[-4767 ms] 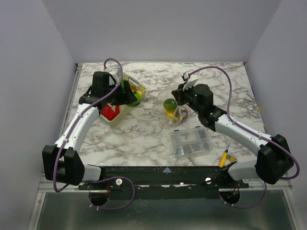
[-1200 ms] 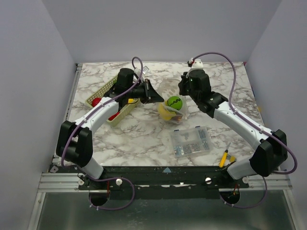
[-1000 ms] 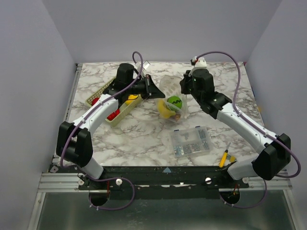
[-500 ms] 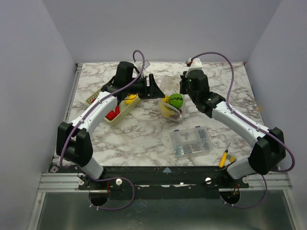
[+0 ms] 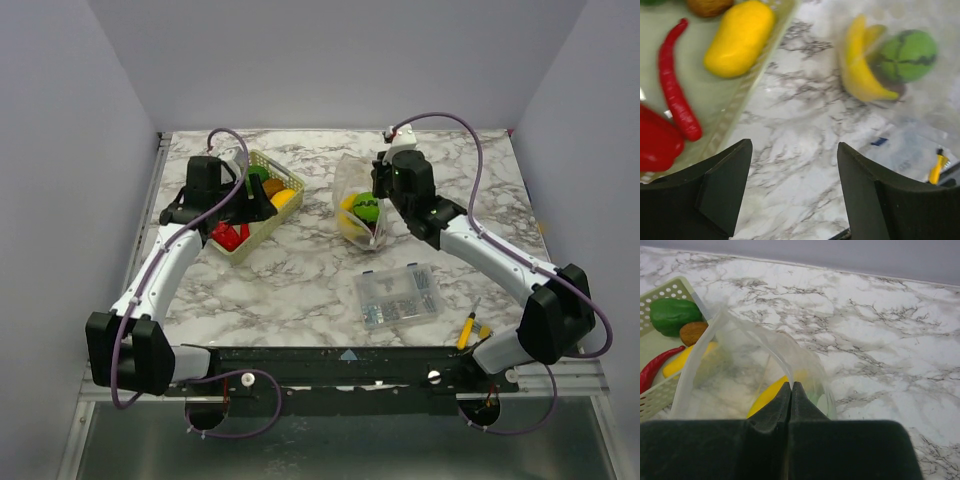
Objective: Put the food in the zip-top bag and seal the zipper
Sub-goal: Pick up the fake vegetable from the bin.
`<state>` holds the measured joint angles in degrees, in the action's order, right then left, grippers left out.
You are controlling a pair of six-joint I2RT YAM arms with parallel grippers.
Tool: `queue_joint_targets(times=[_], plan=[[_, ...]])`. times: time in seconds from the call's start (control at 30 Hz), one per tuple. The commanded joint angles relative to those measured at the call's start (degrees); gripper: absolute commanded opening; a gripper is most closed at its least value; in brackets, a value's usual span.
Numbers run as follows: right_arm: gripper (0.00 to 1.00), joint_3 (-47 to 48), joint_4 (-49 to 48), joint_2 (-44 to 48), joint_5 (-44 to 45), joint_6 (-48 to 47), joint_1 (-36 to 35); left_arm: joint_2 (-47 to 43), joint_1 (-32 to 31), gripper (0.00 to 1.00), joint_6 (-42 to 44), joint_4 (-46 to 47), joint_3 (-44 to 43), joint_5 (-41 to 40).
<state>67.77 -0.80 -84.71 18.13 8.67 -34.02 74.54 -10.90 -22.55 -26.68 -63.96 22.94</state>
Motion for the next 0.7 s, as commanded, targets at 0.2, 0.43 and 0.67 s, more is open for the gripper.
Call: queue_joint_targets(times=[0.2,0.43,0.67], plan=[[0.01,-4.50,-5.41,2.52,1.19,-2.53,0.27,-1.59,9.22,0.71,2.95,-0.96,4.20,-13.37],[0.01,-5.84,-6.44,4.32,1.82,-2.96,0.27,2.86,12.69,0.72,3.53,-2.71,1.67,-15.68],[0.01,-6.57,-7.48,5.17,1.37,-3.08,0.30,10.47,13.43,0.73,0.75,-7.85,-3.38,-21.15]])
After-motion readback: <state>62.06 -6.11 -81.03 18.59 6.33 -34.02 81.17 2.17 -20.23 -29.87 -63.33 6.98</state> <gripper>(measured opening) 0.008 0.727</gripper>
